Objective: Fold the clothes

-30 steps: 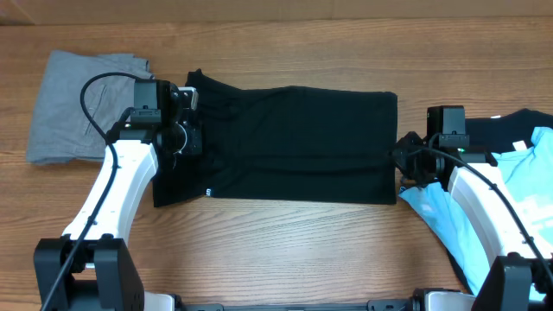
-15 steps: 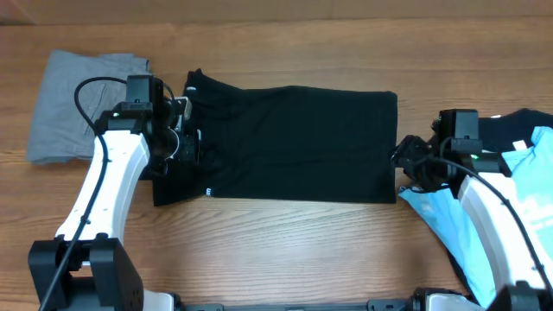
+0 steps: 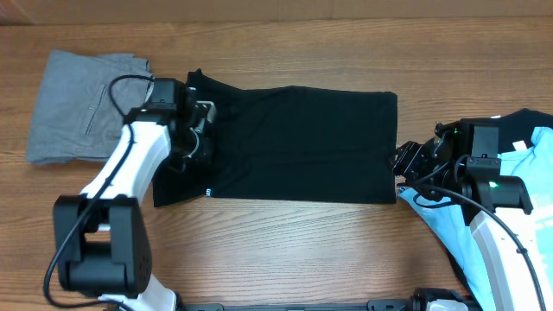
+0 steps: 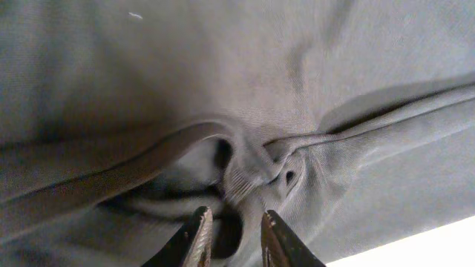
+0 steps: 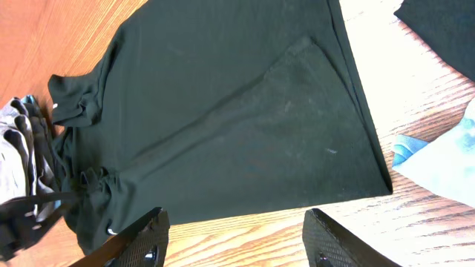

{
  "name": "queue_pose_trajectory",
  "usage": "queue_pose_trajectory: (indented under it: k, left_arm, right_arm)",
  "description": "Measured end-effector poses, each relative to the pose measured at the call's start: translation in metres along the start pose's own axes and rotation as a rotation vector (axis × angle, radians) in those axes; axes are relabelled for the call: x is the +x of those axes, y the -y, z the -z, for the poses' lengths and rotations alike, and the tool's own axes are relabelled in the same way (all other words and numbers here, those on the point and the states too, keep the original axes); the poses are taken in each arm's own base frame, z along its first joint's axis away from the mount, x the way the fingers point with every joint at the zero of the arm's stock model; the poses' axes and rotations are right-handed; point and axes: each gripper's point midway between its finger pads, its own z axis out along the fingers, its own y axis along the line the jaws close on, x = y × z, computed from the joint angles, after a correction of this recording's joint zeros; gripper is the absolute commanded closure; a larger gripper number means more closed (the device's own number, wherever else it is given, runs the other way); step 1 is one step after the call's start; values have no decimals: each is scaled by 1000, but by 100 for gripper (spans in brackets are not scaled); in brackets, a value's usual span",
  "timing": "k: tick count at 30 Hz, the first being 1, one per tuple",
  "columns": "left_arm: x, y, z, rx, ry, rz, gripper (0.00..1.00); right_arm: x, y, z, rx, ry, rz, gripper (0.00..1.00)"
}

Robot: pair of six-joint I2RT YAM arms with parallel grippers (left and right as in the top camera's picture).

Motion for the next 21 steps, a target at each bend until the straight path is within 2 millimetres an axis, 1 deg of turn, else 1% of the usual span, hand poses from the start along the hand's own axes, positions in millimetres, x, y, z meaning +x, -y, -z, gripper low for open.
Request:
queue_pose_trajectory:
  k: [3,4,6,7,8,12,14,15,18,19,21]
  left_arm:
    - [4,5,-16,6,-33,-28,76]
    - [4,5,-20,7,-35,-31,78]
    - [4,5,-24,8,-37,-35,89]
    - [4,5,-24,8,-38,-37,91]
    - [4,5,-24,8,-39,-37,96]
    - [4,6,-21,9,-51,-43,96]
    - [-6,7,-16,8,-30,-48,96]
    - [-15,8,-11,7,-10,-54,96]
    - [-51,11,6,0,95,-82,96]
    - [-54,12,8,0,107,-85,91]
    - [-54,12,9,2,104,-89,67]
  right_arm:
    - [0,0,0,0,-1,0,38]
    - [0,0,0,0,-1,-1,38]
    - [0,0,0,2,-1,-1,38]
    - [0,0,0,2,0,-1,38]
    - [0,1,0,3,0,-1,38]
    - [0,1,0,4,-1,-1,38]
    - [0,1,0,7,1,0,38]
    - [0,2,0,10,2,-1,38]
    - [-1,2,0,13,5,0,38]
    - [-1,3,0,16,6,1,38]
    - [-1,4,0,21,10,2,37]
